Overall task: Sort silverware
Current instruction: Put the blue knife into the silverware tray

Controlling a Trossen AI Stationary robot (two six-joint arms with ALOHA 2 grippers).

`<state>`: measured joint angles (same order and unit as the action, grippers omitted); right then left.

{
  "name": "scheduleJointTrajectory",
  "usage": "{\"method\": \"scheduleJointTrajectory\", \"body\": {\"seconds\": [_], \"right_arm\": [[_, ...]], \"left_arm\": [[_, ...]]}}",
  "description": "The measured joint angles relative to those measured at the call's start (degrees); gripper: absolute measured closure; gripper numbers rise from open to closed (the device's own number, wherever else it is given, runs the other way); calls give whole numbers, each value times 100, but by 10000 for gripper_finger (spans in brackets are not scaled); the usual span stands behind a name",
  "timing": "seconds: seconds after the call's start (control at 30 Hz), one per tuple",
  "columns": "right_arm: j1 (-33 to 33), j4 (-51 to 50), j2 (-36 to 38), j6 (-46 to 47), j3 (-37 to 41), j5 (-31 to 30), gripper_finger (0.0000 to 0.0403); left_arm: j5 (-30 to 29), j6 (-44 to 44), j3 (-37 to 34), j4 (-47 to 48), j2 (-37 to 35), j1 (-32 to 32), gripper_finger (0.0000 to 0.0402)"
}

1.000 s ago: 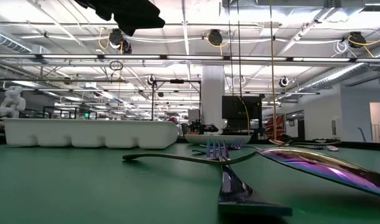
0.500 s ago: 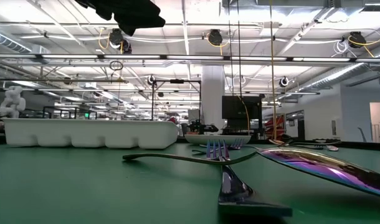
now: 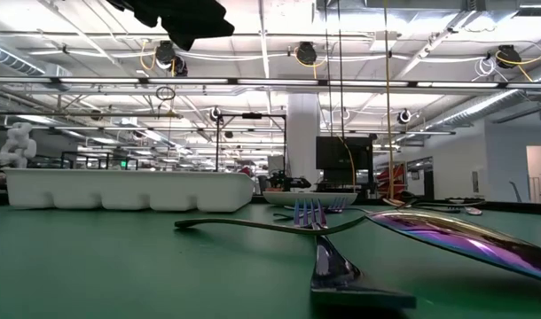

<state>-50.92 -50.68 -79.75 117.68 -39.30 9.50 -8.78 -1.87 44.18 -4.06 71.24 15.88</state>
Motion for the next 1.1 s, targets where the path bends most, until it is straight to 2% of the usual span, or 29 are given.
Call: {"method": "scheduleJointTrajectory", "body": {"seconds": [0.13,0.33,0.57,0.73,0.97,1.1], "right_arm": [[-155,-4,0,83,6,139,279],[-378,81,4,382,68,72,281],[-523,950,57,649,626,10,299],[-506,913,174,765,660,-17,327],[-506,830,332,833,672,-64,392],[-506,791,332,833,675,-77,395]], "left_arm": [[0,-2,0,-1,0,0,237],[0,-2,0,-1,0,0,237],[0,2,0,1,0,0,237],[0,4,0,-4,0,0,237],[0,6,0,-14,0,2,237],[0,7,0,-12,0,1,237]]}}
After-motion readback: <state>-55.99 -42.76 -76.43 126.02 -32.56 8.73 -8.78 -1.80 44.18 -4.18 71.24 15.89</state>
